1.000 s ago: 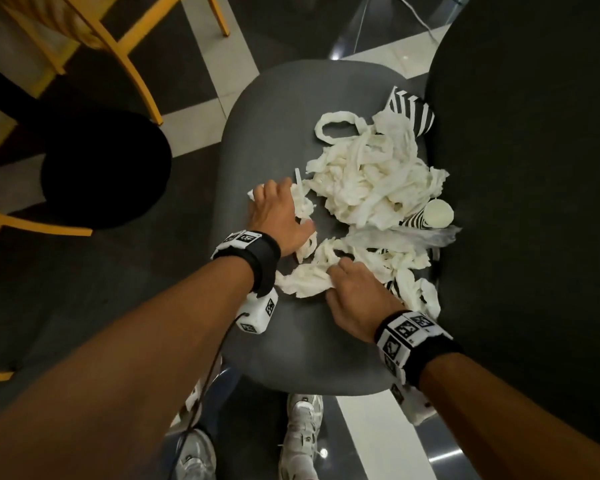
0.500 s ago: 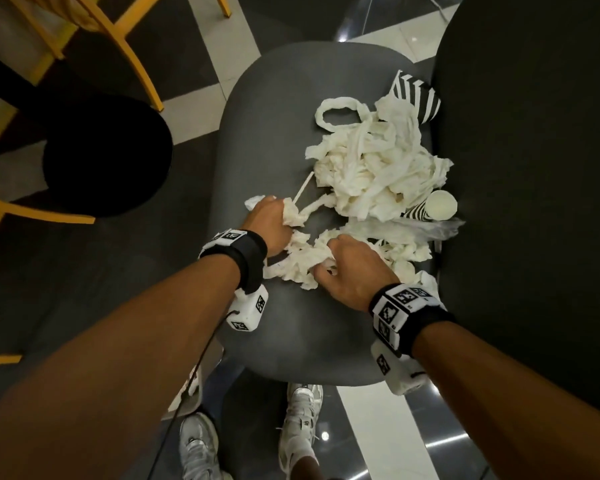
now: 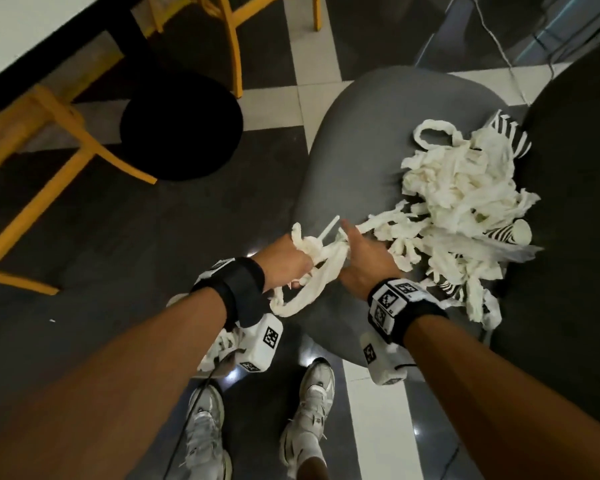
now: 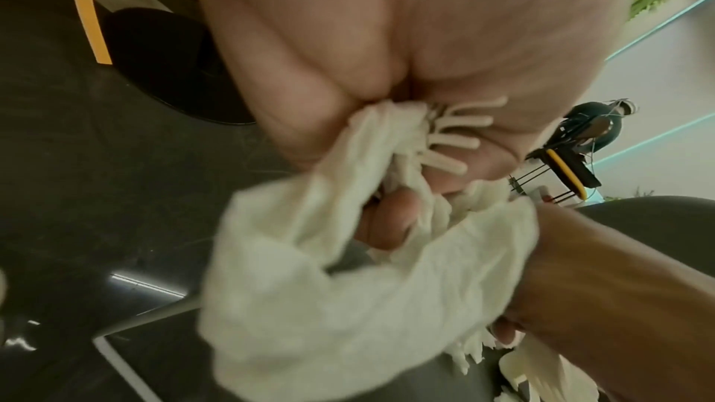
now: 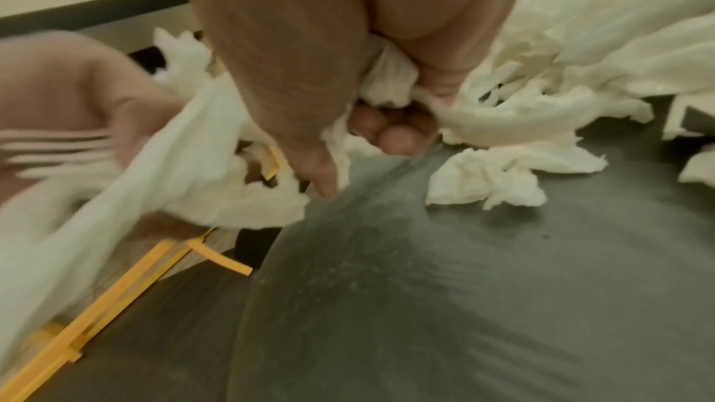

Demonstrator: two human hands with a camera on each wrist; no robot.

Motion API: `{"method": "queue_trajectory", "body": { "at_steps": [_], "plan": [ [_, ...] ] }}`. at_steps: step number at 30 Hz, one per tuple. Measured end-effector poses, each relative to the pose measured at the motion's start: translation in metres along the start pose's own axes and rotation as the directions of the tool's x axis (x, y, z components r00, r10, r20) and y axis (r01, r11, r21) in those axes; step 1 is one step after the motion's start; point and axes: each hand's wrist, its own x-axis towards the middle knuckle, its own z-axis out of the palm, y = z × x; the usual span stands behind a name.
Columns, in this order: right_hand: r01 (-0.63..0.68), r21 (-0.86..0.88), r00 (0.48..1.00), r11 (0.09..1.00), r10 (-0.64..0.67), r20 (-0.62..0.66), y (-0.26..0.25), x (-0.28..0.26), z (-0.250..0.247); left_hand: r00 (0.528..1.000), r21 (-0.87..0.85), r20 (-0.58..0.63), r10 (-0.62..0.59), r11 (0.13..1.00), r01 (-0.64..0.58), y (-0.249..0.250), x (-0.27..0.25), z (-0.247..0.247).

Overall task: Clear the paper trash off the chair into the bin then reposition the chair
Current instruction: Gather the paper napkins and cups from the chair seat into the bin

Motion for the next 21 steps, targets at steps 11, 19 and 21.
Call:
{"method": "queue_trajectory", "body": {
  "at_steps": [11, 19, 21],
  "plan": [
    [0.166, 0.368, 0.985, 0.915, -0.134, -0.111, -0.083, -0.003, 0.029, 0.953, -0.191, -0.281, -0.113, 0.98, 0.06, -0.078, -0.029, -0.055],
    [0.086, 0.54, 0.976, 0.837, -0.18, 0.124, -0.19, 0.007, 0.128, 0.935, -0.342, -0.32, -0.155, 0.939, 0.038, -0.174, -0.053, -0.093],
    [0.028, 0.489, 0.951, 0.872, -0.174, 0.256, -0.199, 0.014, 0.177, 0.925, -0.339, -0.308, -0.221, 0.934, 0.11, -0.215, -0.064, -0.102]
  ]
}}
